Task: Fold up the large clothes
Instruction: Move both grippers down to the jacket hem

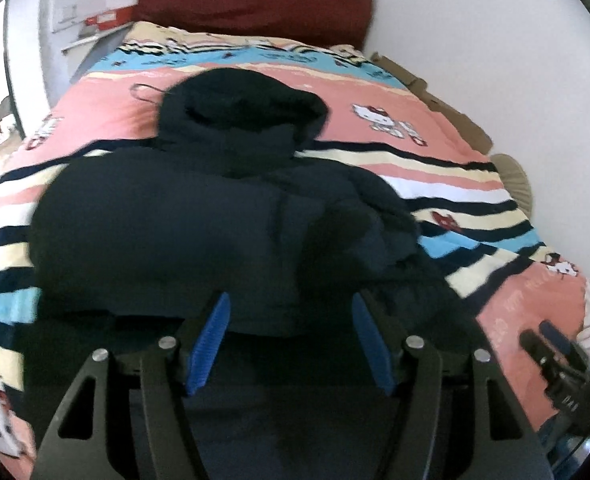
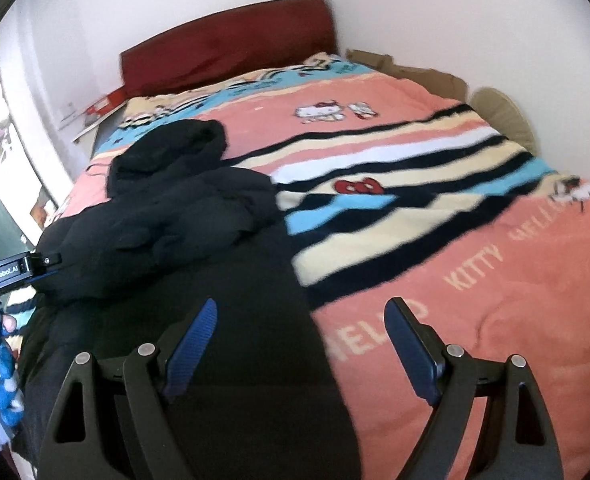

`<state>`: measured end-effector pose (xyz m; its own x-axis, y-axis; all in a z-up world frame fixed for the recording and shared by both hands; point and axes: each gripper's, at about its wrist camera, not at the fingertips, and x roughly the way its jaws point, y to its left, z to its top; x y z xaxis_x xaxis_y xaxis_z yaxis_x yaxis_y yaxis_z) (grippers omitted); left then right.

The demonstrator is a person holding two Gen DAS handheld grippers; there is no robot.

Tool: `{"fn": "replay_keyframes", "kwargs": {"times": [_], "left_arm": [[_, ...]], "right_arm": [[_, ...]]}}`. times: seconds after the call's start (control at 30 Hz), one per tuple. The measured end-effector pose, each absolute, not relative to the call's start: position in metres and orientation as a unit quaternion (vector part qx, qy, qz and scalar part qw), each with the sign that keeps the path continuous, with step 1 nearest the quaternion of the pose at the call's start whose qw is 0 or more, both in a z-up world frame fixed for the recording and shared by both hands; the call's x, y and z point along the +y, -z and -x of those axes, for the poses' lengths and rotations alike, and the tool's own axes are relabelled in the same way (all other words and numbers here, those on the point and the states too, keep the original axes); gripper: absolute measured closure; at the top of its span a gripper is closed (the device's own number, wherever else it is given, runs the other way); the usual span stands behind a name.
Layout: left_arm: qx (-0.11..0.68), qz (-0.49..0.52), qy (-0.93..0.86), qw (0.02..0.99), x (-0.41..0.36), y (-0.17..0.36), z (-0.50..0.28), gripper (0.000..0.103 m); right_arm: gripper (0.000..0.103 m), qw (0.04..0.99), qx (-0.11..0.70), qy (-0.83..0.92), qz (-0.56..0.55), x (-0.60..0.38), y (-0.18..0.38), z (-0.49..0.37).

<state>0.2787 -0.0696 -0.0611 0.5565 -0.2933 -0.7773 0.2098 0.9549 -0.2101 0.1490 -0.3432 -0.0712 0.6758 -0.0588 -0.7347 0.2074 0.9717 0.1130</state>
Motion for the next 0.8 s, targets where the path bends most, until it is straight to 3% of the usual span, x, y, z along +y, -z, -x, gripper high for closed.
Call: {"fn": "replay_keyframes", "kwargs": {"times": [0.37,0.6,0.8], "left_arm": [[0.45,0.046,0.053,0.89,0.063,0.063,-0.308,0.041],[0.445,0.061,0.038,0.893,0.093,0.076,-0.35,0.041],[0.461,0.07,0.046,0.883,0.091,0.114,-0.378,0.041]], "right_arm": [[0.018,0.912,0.406,-0.061,-0.008,-0.224,0.049,-0.216],[0.018,0.902,0.414,-0.122,0.003,-0.162,0.055,-0.275],[0.019,0.886,0.447,-0.12,0.004,-0.151,0.093,-0.316]]}}
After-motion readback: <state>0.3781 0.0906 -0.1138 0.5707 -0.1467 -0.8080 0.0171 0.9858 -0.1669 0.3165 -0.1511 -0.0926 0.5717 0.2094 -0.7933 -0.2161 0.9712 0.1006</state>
